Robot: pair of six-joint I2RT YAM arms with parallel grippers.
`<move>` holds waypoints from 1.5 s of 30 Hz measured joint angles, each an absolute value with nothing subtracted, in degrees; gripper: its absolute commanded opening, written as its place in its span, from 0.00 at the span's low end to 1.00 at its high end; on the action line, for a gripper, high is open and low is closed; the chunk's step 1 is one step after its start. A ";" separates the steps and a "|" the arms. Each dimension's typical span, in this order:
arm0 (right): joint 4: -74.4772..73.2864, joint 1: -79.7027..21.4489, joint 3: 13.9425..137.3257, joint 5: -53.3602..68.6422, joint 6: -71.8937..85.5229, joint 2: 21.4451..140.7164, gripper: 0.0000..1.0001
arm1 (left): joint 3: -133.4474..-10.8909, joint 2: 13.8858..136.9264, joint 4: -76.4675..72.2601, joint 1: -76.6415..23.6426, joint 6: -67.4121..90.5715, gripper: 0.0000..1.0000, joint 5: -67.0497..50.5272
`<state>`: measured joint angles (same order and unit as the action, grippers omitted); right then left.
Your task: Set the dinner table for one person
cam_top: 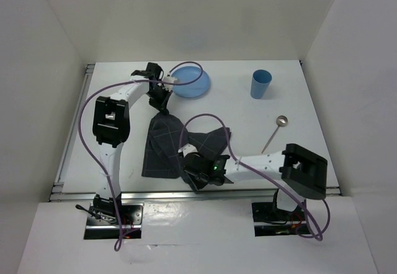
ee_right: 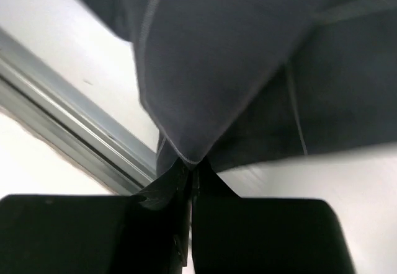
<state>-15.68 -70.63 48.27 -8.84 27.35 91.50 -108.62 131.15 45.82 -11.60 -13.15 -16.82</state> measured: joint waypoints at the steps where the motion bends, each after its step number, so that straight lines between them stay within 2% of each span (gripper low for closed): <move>1: -17.78 -70.63 48.03 -10.57 28.36 89.84 0.00 | -108.42 130.26 46.19 -11.40 -13.15 0.00 -16.12; 6: -30.24 -69.69 50.15 -19.44 32.51 73.52 0.00 | -109.73 122.06 48.66 -9.61 -13.15 0.00 -13.34; 11: -40.73 -61.30 64.27 -25.30 32.05 65.84 0.00 | -113.03 107.31 49.10 -8.99 -13.37 0.00 -9.39; 14: -45.87 -55.68 73.58 -30.09 28.91 66.96 0.00 | -118.65 99.63 48.51 -8.84 -13.43 0.00 -6.92; 18: -52.34 -54.98 83.40 -36.53 25.80 70.98 0.00 | -122.80 91.05 48.47 -8.62 -13.39 0.00 -4.16; 23: -61.98 -54.98 91.90 -39.79 27.03 74.54 0.00 | -119.90 82.11 52.01 -8.60 -13.34 0.00 -2.46; 27: -66.48 -54.96 95.83 -36.23 27.66 74.78 0.00 | -115.11 77.19 57.25 -8.60 -13.28 0.00 -0.62; 32: -69.32 -53.78 96.07 -28.91 27.51 76.79 0.00 | -114.21 75.26 64.95 -8.60 -13.10 0.00 2.37; 37: -69.89 -47.44 98.06 -23.90 27.00 80.25 0.00 | -113.84 74.72 70.30 -8.64 -11.35 0.00 2.98; 41: -70.50 -43.07 104.97 -23.03 24.82 83.55 0.00 | -110.17 75.18 70.48 -8.71 -10.11 0.00 2.74; 45: -70.94 -38.26 114.24 -21.93 21.17 92.36 0.00 | -110.00 80.03 68.36 -8.40 -10.13 0.00 3.88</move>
